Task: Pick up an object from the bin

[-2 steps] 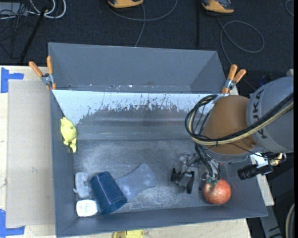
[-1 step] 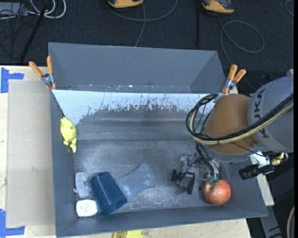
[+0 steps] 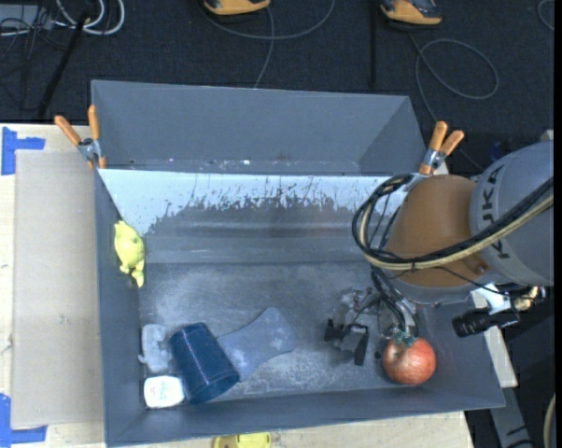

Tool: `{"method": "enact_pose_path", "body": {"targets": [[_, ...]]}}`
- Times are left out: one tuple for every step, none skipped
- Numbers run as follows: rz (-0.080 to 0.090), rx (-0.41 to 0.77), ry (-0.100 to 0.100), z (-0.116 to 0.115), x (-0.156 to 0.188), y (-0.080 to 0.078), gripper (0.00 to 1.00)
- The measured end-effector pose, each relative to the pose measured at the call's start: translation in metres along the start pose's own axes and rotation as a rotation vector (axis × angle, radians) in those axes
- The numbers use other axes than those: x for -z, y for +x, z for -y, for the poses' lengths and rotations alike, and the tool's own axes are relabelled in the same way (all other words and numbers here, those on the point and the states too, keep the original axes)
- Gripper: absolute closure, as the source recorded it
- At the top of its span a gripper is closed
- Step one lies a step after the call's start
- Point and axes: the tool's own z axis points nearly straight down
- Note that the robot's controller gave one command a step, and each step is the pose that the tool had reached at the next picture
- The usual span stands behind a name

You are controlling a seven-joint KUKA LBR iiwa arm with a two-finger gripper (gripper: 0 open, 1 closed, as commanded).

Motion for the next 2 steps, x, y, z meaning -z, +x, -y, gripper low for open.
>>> {"method": "enact_pose_path", "body": {"targets": [[-0.001, 0.0, 0.0, -0.0001, 0.0054, 0.0, 1.0], [-0.004, 0.001, 0.001, 0.0001, 0.0126, 0.0007, 1.0]]}}
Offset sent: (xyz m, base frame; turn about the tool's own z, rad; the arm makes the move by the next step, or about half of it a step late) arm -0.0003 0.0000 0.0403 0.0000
